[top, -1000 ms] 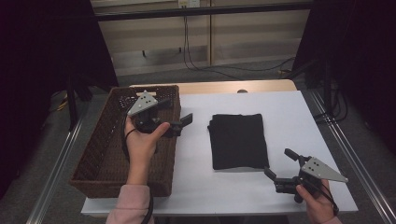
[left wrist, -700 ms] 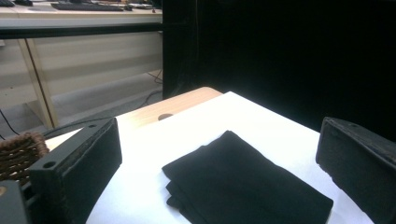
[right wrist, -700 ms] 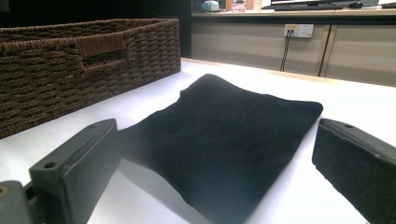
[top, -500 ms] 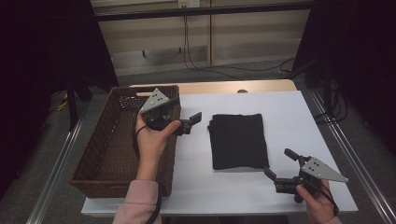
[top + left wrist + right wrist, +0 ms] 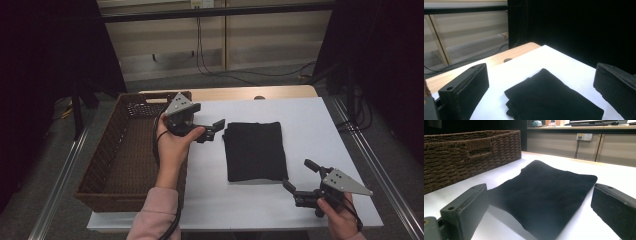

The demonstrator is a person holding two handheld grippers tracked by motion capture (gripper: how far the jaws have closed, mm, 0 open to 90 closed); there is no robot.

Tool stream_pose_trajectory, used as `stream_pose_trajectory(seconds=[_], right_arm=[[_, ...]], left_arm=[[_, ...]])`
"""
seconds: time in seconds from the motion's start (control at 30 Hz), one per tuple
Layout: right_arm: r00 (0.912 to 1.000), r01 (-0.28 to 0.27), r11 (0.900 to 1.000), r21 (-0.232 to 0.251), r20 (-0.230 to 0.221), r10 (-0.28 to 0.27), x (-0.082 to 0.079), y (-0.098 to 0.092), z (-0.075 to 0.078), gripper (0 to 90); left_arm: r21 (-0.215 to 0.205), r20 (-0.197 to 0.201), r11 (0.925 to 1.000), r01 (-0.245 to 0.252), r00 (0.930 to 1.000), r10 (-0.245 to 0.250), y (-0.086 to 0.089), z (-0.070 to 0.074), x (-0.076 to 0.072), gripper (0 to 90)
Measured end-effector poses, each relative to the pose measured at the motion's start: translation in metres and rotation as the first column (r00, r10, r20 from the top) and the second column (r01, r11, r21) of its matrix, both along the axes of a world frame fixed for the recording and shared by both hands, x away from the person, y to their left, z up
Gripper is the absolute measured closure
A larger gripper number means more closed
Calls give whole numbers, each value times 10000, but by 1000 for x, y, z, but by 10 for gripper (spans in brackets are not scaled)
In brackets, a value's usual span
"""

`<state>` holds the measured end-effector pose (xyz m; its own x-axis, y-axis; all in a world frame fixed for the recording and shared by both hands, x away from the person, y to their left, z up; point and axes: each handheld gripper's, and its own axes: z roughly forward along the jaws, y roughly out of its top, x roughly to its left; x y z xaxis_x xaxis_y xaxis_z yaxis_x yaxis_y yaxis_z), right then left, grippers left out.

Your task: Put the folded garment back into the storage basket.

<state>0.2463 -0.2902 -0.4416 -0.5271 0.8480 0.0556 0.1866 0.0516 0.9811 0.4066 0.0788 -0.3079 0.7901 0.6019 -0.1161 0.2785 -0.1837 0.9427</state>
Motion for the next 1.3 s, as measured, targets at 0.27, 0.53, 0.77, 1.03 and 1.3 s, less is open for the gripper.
stream_pose_trajectory(seconds=[0.27, 0.53, 0.77, 1.03, 1.3], right_arm=[[10000, -18, 10000, 45, 2, 18, 0, 0, 0, 10], [10000, -40, 10000, 57, 1, 40, -1, 1, 0, 10], [10000, -51, 10000, 55, 8, 51, -1, 1, 0, 11], [10000, -75, 10000, 40, 5, 75, -1, 1, 0, 11], [9999, -109, 9999, 78, 43, 109, 0, 1, 0, 11]], left_arm=[[-70, 5, 9998, 174, 9998, -174, -12, -1, 3, 0], [212, -160, 9993, 319, 9994, -316, -23, -7, 8, 0], [230, -263, 9992, 333, 9991, -327, -27, -10, 12, 0], [285, -361, 9991, 302, 9989, -292, -34, -11, 17, 0], [260, -544, 9994, 214, 9983, -200, -41, -11, 24, 0]])
